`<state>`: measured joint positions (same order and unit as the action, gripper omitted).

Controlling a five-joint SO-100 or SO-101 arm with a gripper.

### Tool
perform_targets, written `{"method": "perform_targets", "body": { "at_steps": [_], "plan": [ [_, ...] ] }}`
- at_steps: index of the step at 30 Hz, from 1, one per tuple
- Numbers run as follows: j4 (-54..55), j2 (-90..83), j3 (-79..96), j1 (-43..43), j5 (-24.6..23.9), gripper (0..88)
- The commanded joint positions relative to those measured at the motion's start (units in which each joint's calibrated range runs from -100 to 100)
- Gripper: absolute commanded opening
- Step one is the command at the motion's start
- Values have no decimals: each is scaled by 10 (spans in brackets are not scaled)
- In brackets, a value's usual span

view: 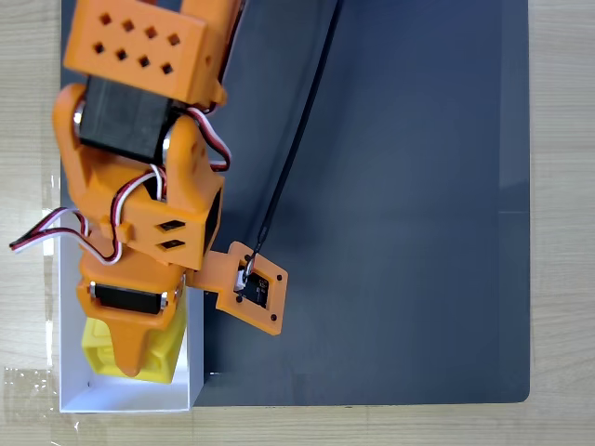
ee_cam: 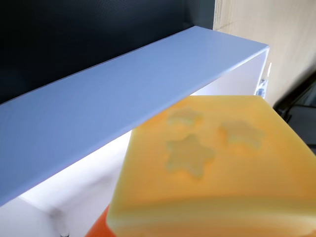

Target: Grasp a yellow block and put it in the box

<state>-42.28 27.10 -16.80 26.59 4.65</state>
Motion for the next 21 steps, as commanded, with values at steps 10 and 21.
{"method": "perform_targets", "body": {
  "at_steps": [10, 21],
  "plan": [
    [3, 33, -26, 22, 2, 218],
    [-42, 41, -25, 21, 31, 460]
  ]
}}
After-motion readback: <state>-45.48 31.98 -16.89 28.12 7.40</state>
